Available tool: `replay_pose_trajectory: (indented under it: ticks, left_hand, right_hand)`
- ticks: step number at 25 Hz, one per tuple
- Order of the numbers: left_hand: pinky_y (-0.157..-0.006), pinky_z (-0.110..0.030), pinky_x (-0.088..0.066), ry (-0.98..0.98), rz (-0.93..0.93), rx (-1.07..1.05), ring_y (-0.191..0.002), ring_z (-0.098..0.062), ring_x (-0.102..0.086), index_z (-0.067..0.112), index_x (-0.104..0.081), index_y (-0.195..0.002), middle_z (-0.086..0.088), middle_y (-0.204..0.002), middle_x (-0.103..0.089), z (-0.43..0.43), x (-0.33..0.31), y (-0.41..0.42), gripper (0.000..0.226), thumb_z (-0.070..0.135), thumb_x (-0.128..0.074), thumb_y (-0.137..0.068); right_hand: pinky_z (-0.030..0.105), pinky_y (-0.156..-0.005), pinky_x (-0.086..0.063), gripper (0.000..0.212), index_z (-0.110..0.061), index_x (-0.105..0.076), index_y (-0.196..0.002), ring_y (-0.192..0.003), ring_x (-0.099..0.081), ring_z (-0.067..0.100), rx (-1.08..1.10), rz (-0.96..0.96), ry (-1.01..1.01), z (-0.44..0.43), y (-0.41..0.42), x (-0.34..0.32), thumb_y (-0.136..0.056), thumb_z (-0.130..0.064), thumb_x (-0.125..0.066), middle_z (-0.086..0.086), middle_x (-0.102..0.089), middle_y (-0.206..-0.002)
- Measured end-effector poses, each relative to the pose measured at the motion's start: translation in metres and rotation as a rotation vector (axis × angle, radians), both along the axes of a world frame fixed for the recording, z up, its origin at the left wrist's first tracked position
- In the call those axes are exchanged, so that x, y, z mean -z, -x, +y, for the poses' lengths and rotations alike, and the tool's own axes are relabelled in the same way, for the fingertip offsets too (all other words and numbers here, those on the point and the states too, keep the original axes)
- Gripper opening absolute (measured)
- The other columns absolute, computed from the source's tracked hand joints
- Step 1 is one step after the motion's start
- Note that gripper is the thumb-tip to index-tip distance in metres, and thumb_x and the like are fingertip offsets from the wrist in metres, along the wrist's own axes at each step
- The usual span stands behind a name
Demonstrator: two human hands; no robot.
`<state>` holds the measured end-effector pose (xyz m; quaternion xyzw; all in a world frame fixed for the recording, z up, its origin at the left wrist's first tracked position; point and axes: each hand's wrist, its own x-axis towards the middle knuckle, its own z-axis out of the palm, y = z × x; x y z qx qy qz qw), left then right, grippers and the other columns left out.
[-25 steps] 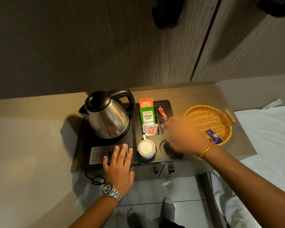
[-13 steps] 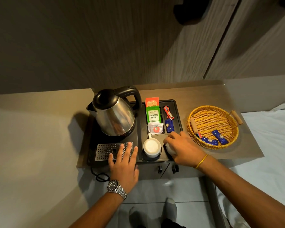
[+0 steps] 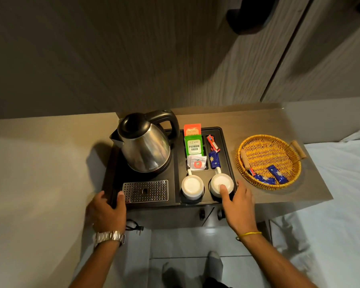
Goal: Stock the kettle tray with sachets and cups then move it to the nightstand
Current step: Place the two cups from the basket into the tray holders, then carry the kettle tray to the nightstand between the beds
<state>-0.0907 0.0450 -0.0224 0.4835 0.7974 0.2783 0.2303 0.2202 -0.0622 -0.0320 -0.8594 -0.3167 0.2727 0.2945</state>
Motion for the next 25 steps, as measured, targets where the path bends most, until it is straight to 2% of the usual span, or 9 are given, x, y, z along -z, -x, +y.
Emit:
replay_pose_trajectory:
  ticks: [3,5,8,11,14,18,20,23,25]
  left_hand:
    - [-0.082,-0.044,-0.052,0.153,-0.122,0.025,-0.097,-0.044,-0.065,0.005,-0.065,-0.106,-0.024,-0.108,-0.069,0.013,0.0,-0.005,0.046,0.048,-0.063,-0.091]
    - [-0.074,-0.041,-0.05,0.243,-0.114,-0.008,-0.085,-0.038,-0.062,0.006,-0.063,-0.095,-0.02,-0.101,-0.069,0.022,-0.005,-0.004,0.056,0.061,-0.056,-0.09]
    - [-0.06,-0.035,-0.037,0.399,-0.116,-0.008,-0.077,-0.032,-0.056,0.007,-0.06,-0.094,-0.016,-0.095,-0.063,0.036,-0.008,0.005,0.066,0.072,-0.05,-0.088]
    - [-0.076,-0.044,-0.056,0.432,-0.205,-0.048,-0.081,-0.038,-0.066,0.009,-0.065,-0.103,-0.017,-0.097,-0.07,0.047,0.0,0.022,0.084,0.085,-0.059,-0.067]
    - [-0.066,-0.041,-0.057,0.46,-0.334,-0.082,-0.078,-0.039,-0.064,0.002,-0.063,-0.115,-0.021,-0.101,-0.069,0.038,0.01,0.036,0.075,0.065,-0.071,-0.075]
    - [-0.05,-0.03,-0.045,0.4,-0.438,-0.079,-0.065,-0.034,-0.063,0.011,-0.066,-0.1,-0.017,-0.086,-0.071,0.007,0.012,0.032,0.047,0.054,-0.072,-0.082]
    - [-0.056,-0.034,-0.046,0.316,-0.411,-0.052,-0.065,-0.033,-0.06,0.01,-0.065,-0.086,-0.016,-0.076,-0.068,-0.004,0.01,0.029,0.038,0.048,-0.07,-0.087]
    - [-0.08,-0.047,-0.051,0.357,-0.298,0.032,-0.07,-0.033,-0.058,0.011,-0.065,-0.072,-0.013,-0.071,-0.064,-0.009,0.005,0.032,0.044,0.051,-0.063,-0.091]
    - [-0.08,-0.042,-0.051,0.406,-0.237,0.065,-0.074,-0.035,-0.062,0.011,-0.066,-0.065,-0.015,-0.071,-0.066,-0.01,0.005,0.039,0.056,0.059,-0.055,-0.092]
  right_hand:
    - [0.055,-0.116,-0.035,0.069,-0.007,-0.039,-0.154,-0.142,-0.037,0.042,0.11,0.098,-0.005,0.011,0.011,-0.004,-0.099,-0.044,-0.06,0.024,-0.042,-0.152]
    - [0.053,-0.11,-0.039,0.064,-0.007,-0.05,-0.144,-0.135,-0.041,0.041,0.191,0.145,0.01,0.018,0.007,-0.006,-0.095,-0.047,-0.063,0.023,-0.047,-0.143]
    - [0.05,-0.102,-0.05,0.074,-0.01,-0.065,-0.124,-0.118,-0.055,0.036,0.276,0.252,-0.003,0.023,-0.004,-0.002,-0.081,-0.07,-0.058,0.018,-0.059,-0.126]
    - [0.043,-0.088,-0.053,0.074,-0.012,-0.072,-0.104,-0.099,-0.063,0.03,0.26,0.331,-0.04,0.013,-0.013,0.0,-0.073,-0.077,-0.054,0.016,-0.069,-0.109]
    - [0.048,-0.096,-0.054,0.077,-0.015,-0.075,-0.101,-0.1,-0.067,0.03,0.186,0.557,-0.047,0.0,-0.022,-0.002,-0.066,-0.081,-0.058,0.014,-0.074,-0.107]
    - [0.048,-0.105,-0.052,0.081,-0.013,-0.077,-0.111,-0.109,-0.071,0.034,0.139,0.76,-0.012,-0.014,-0.032,-0.004,-0.062,-0.077,-0.069,0.016,-0.08,-0.109]
    - [0.046,-0.103,-0.053,0.082,-0.012,-0.077,-0.114,-0.11,-0.072,0.034,0.1,0.792,-0.022,-0.023,-0.034,-0.003,-0.06,-0.074,-0.072,0.015,-0.081,-0.108]
    - [0.05,-0.105,-0.055,0.096,-0.009,-0.074,-0.118,-0.11,-0.073,0.036,0.137,0.801,-0.071,-0.037,-0.025,0.006,-0.051,-0.077,-0.081,0.016,-0.081,-0.109]
    - [0.052,-0.104,-0.056,0.11,-0.009,-0.07,-0.123,-0.11,-0.073,0.036,0.198,0.777,-0.129,-0.041,-0.014,0.012,-0.041,-0.082,-0.085,0.015,-0.079,-0.112]
